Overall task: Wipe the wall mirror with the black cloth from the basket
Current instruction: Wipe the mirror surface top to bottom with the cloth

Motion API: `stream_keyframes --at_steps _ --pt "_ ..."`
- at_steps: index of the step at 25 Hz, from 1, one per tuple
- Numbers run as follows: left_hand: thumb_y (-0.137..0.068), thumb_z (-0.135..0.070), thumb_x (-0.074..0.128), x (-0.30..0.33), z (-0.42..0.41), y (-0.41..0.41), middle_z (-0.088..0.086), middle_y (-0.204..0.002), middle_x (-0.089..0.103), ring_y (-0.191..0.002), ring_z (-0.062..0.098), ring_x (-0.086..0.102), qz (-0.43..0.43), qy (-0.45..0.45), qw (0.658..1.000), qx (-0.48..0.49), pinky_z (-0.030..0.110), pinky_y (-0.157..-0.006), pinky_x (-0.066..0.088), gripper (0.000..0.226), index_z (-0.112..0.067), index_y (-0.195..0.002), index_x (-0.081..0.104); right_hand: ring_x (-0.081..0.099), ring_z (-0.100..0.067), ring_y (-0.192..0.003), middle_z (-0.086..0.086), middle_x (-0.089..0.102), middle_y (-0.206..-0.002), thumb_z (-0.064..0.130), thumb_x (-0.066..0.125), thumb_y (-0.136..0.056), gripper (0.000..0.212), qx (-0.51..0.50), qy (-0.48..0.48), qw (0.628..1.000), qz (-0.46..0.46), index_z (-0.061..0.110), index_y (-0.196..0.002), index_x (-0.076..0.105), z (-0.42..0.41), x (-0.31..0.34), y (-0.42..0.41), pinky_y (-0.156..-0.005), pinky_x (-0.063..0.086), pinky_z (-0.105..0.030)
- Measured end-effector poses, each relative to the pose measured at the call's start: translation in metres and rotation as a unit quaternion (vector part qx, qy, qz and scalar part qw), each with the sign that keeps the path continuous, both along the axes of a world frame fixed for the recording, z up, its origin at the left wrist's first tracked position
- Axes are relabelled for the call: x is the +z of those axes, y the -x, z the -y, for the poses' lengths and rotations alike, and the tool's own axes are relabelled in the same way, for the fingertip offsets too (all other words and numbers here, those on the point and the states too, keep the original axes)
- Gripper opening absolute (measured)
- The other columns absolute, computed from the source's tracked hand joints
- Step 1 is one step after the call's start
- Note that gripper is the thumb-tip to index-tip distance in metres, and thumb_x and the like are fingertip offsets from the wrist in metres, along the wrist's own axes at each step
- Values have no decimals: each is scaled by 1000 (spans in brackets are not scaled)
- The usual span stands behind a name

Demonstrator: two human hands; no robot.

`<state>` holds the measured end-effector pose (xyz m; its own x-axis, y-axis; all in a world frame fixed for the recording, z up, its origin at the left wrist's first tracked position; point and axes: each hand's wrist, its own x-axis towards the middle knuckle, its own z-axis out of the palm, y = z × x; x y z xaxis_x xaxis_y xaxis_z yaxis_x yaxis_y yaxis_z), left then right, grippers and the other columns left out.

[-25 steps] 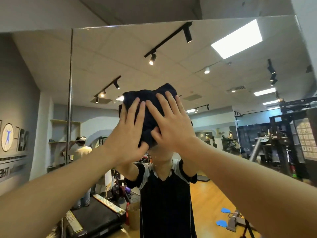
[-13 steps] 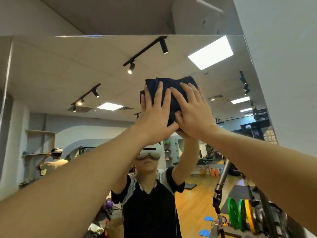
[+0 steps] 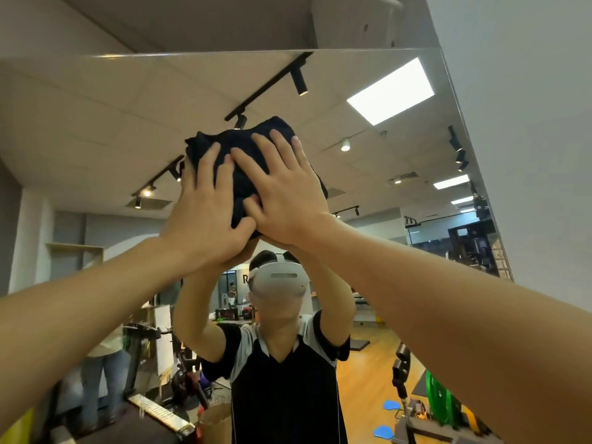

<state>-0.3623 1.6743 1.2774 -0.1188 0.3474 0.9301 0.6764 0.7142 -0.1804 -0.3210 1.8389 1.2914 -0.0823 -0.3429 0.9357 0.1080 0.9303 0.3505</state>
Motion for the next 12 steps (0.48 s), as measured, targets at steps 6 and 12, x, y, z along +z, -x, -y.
stream_keyframes --at_steps 6,12 --pt "-92 -58 37 -58 -48 -6 21 -170 5 -154 53 5 -58 -7 998 13 63 -127 7 93 -1 -162 14 25 -41 -155 -19 37 -163 42 49 -90 72 12 -39 999 7 18 -157 45 -48 -44 -17 -127 17 -58" --pt "-95 -60 36 -72 -130 -30 23 -170 3 -152 58 10 -72 8 997 35 67 -125 12 93 -3 -163 9 28 -42 -154 -20 39 -162 40 48 -86 74 20 -39 999 -16 15 -155 47 -132 -62 -45 -125 23 -58"
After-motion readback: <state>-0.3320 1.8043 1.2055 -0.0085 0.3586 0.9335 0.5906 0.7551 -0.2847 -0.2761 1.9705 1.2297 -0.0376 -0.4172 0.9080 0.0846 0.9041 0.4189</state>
